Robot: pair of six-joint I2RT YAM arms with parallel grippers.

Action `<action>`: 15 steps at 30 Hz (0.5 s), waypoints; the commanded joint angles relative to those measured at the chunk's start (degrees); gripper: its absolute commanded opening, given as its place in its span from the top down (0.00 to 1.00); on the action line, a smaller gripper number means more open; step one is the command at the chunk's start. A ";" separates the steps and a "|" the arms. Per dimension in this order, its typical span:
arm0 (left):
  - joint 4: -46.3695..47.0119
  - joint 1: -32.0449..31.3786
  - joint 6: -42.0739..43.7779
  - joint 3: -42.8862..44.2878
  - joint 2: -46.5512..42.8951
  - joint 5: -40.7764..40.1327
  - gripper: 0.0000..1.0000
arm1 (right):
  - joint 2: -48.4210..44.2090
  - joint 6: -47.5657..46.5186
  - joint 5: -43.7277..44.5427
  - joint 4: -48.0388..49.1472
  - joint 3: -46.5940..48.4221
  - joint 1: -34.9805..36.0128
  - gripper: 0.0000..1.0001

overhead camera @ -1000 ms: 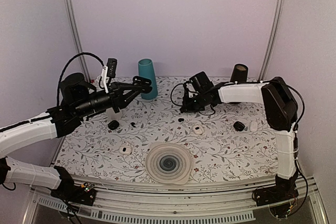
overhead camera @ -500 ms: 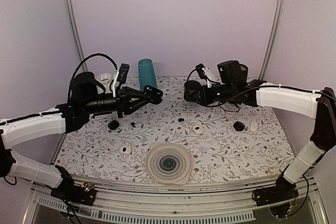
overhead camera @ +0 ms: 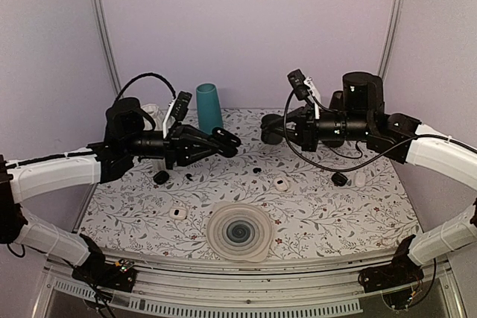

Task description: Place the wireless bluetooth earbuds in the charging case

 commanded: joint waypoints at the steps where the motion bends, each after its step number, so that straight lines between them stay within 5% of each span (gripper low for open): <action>1: 3.88 0.58 -1.65 1.67 1.34 5.58 1.00 | -0.47 -3.53 -3.38 -2.07 3.92 3.71 0.97; 15: 3.23 -2.87 -1.35 4.09 3.51 10.20 1.00 | 7.86 -10.83 -4.01 -12.03 16.24 11.62 0.97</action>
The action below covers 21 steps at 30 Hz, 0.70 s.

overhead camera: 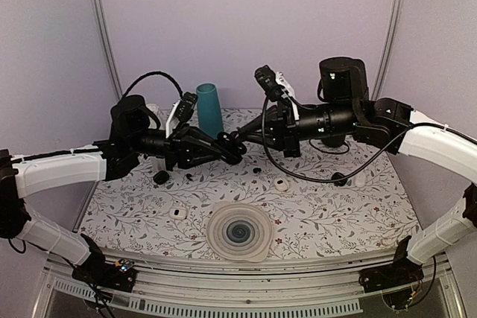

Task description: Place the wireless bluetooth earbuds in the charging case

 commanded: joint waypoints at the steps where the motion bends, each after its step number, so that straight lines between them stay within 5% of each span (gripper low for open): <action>1: -0.28 -1.66 1.00 2.72 0.77 2.51 1.00 | 2.89 -3.39 0.24 -5.57 3.81 1.84 0.97; 21: -6.16 -4.20 4.38 6.30 2.20 2.14 1.00 | 5.54 -4.05 5.72 -7.50 6.09 3.49 0.97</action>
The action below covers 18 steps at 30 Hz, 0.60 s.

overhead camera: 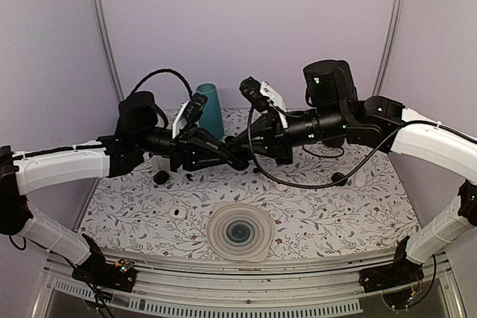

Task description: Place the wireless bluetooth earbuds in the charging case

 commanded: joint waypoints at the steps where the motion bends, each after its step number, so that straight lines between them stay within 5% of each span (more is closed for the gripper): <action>1: -1.37 -1.09 1.55 2.03 0.39 -0.02 1.00 | 1.48 -0.12 2.22 -0.42 1.98 0.69 0.97; 18: -2.14 -1.10 2.95 1.78 -2.02 -4.23 1.00 | 5.47 -2.69 7.74 -5.36 4.40 2.70 0.96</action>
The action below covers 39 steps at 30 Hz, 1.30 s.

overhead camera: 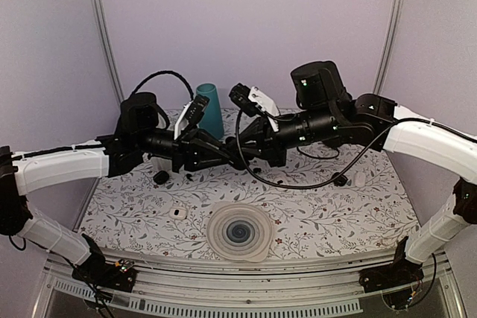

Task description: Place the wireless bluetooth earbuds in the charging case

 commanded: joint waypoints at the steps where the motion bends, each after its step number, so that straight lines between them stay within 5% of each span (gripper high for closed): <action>1: 1.90 -0.82 1.40 1.33 -2.11 -1.64 1.00 | 2.67 -1.26 2.52 -1.43 1.47 1.38 0.96; 15: 2.05 -0.43 1.89 -0.73 -3.40 -4.03 1.00 | 1.59 -0.12 5.01 0.14 2.34 1.59 0.82; 32: 2.98 0.59 1.32 -2.48 -3.52 -5.69 1.00 | -2.43 1.90 3.88 4.42 1.09 1.58 0.78; 39: 3.03 0.67 1.06 -2.56 -3.68 -5.89 1.00 | -2.12 2.29 3.40 4.38 0.74 1.59 0.93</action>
